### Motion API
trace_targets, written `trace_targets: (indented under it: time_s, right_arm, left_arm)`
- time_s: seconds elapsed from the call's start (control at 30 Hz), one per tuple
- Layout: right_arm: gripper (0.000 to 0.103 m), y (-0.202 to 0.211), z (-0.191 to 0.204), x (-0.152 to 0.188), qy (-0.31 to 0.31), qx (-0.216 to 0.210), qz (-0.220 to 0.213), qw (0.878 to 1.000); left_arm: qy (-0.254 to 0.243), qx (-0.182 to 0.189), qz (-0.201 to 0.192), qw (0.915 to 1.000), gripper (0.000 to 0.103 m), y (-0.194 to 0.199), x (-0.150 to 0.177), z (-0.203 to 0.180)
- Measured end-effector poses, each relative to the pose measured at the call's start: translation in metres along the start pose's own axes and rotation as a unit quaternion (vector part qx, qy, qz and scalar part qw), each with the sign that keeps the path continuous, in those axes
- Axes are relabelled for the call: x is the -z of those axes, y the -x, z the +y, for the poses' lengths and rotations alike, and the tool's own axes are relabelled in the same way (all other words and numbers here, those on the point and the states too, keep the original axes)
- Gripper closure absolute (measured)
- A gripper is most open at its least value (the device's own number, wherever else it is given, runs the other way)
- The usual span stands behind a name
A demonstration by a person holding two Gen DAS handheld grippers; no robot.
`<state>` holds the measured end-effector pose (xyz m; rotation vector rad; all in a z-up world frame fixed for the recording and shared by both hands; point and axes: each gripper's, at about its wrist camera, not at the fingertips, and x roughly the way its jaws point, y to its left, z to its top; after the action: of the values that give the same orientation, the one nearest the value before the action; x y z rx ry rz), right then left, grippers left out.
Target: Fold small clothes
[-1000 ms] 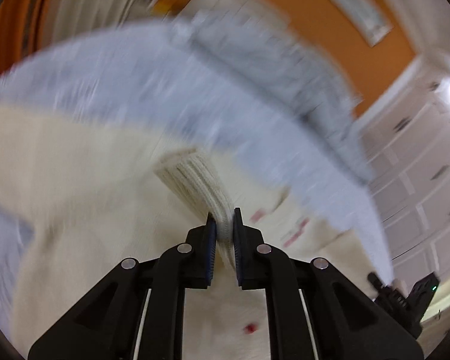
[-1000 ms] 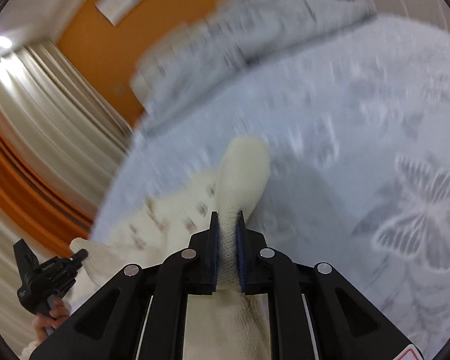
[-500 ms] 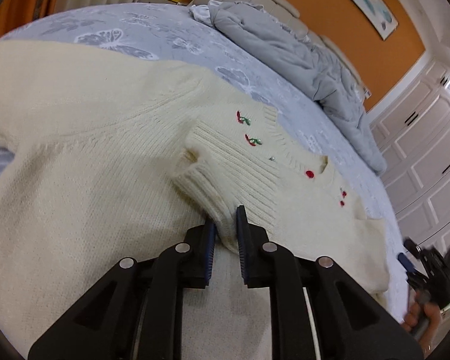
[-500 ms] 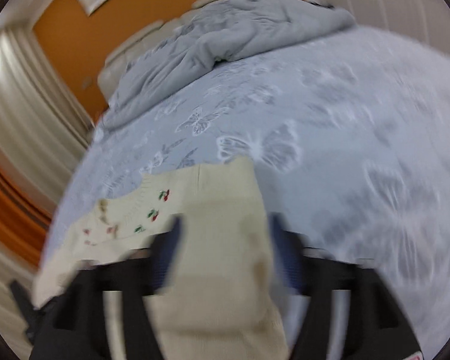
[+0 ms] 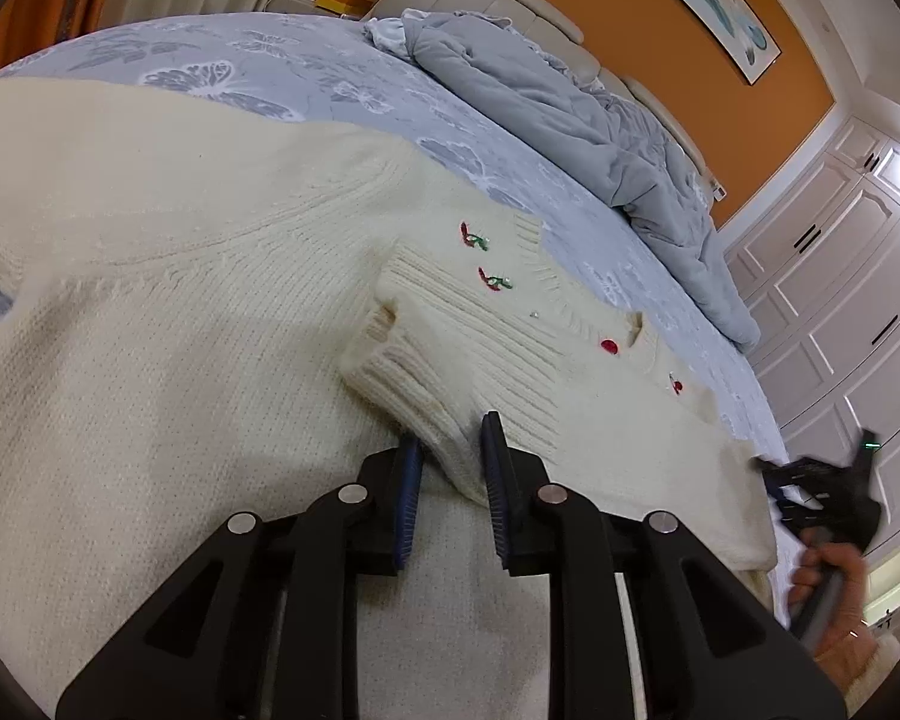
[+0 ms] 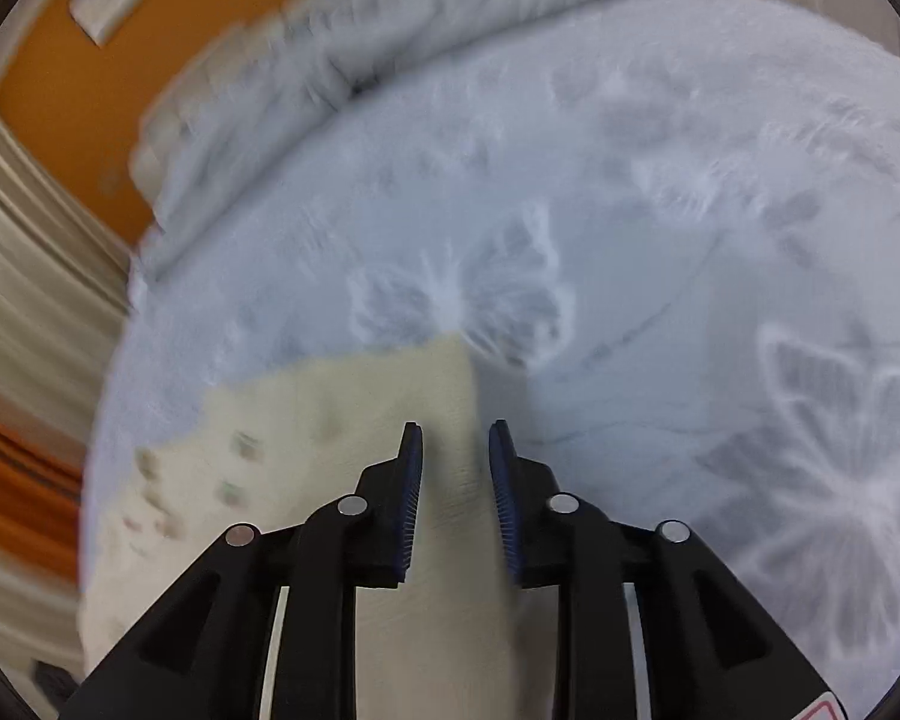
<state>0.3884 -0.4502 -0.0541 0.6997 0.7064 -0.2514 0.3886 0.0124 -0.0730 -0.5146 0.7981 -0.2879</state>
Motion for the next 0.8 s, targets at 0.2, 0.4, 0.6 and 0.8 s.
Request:
trace_targets:
  time_s: [0.2, 0.4, 0.6, 0.8]
  right_arm:
    - [0.094, 0.028, 0.076, 0.081, 0.149, -0.102, 0.06, 0.982]
    - [0.103, 0.01, -0.031, 0.078, 0.049, -0.039, 0.049, 0.997]
    - [0.1, 0.015, 0.037, 0.063, 0.117, -0.05, 0.053, 0.99]
    - [0.102, -0.063, 0.182, 0.092, 0.204, -0.139, 0.152, 0.957]
  left_arm:
    - [0.002, 0.002, 0.0, 1.0, 0.083, 0.0, 0.001, 0.001]
    - [0.005, 0.008, 0.001, 1.0, 0.079, 0.001, 0.001, 0.004]
    - [-0.008, 0.007, -0.001, 0.9999, 0.076, 0.0, 0.003, 0.002]
    - [-0.007, 0.008, -0.001, 0.9999, 0.076, 0.0, 0.003, 0.003]
